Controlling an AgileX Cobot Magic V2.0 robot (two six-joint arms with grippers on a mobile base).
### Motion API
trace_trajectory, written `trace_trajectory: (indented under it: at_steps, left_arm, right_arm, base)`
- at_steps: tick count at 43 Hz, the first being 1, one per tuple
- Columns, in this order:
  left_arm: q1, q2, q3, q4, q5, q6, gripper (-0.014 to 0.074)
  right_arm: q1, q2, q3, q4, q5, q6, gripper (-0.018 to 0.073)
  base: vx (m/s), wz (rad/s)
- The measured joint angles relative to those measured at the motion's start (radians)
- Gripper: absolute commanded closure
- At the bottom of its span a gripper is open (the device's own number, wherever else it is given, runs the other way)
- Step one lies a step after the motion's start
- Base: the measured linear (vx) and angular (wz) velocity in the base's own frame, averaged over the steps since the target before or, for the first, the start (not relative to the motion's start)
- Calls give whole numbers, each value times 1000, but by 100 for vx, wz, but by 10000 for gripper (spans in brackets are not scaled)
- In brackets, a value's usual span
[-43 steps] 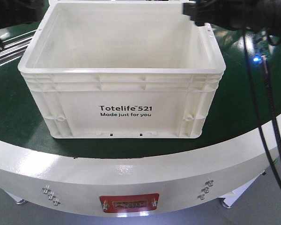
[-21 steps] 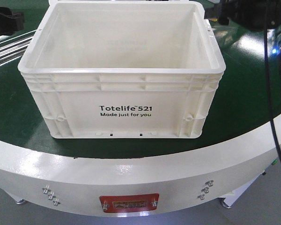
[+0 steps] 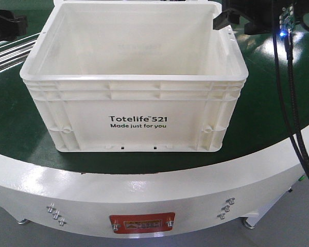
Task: Place moving items into box and shelve
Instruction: 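Move both grippers to the tote's side rims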
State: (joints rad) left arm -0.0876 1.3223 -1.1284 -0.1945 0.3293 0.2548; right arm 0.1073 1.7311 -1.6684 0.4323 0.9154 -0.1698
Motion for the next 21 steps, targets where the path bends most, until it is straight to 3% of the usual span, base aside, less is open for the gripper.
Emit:
trace_trajectory:
  at_steps: [12, 21]
  left_arm:
    - [0, 0, 0, 0, 0, 0, 12]
    - [0, 0, 0, 0, 0, 0, 12]
  right_arm:
    - [20, 49, -2, -10, 0, 0, -5]
    - [79, 68, -19, -115, -1, 20, -1]
  base:
    - [0, 0]
    - [0, 0]
